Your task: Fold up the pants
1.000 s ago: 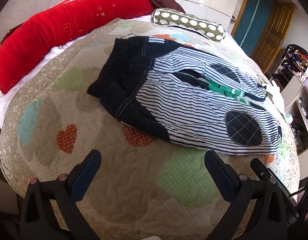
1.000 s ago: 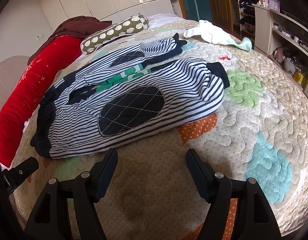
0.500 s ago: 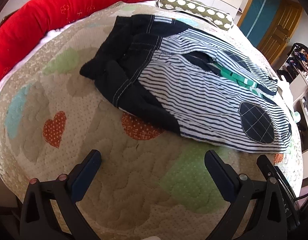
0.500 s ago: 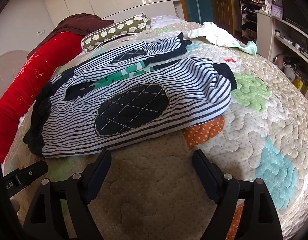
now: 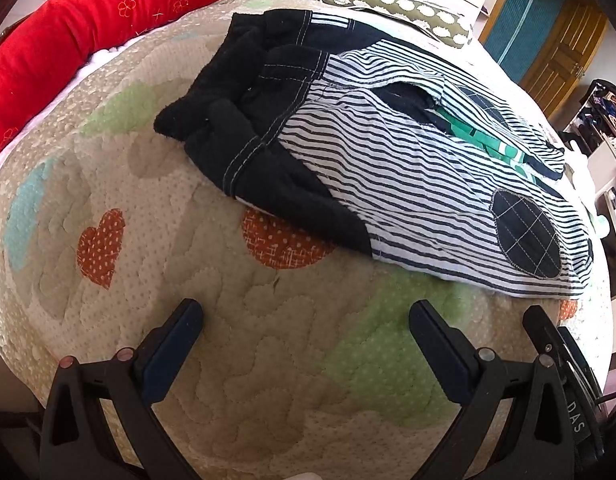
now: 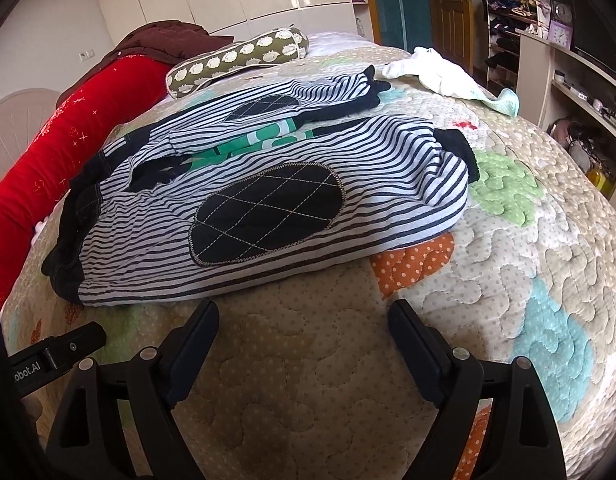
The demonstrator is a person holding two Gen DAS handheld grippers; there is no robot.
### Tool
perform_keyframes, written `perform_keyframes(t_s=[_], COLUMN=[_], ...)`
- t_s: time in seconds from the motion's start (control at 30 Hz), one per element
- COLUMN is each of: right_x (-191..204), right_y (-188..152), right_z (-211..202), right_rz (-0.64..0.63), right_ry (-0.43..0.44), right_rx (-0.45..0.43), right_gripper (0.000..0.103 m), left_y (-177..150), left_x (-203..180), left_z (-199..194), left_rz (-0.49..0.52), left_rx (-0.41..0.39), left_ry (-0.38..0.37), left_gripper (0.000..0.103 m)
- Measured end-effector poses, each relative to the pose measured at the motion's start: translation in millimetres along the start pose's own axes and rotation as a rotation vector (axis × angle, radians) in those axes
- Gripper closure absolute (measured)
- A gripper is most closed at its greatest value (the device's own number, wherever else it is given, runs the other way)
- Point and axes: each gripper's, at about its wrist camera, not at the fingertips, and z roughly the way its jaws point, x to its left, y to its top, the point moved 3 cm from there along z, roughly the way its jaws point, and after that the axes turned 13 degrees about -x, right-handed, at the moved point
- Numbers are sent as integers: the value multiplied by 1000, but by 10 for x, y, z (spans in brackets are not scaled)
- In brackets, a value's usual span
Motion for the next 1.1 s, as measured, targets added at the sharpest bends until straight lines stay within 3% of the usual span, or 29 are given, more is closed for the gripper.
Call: perform_keyframes(t_s=[1.03,1.1], right_x=[13,8], right_y=[-26,-25], right_z=[10,0], right_rz=[-27,-32], right_ry=[-13,-11], right_rx=[12,20], right_gripper=[12,13], left_y=[-20,-43], left_x=[10,-1], left_z=[41,51], left_rz=[-2,32], left_rx=[14,25], left_ry=[-7,-20], left_gripper=[0,0])
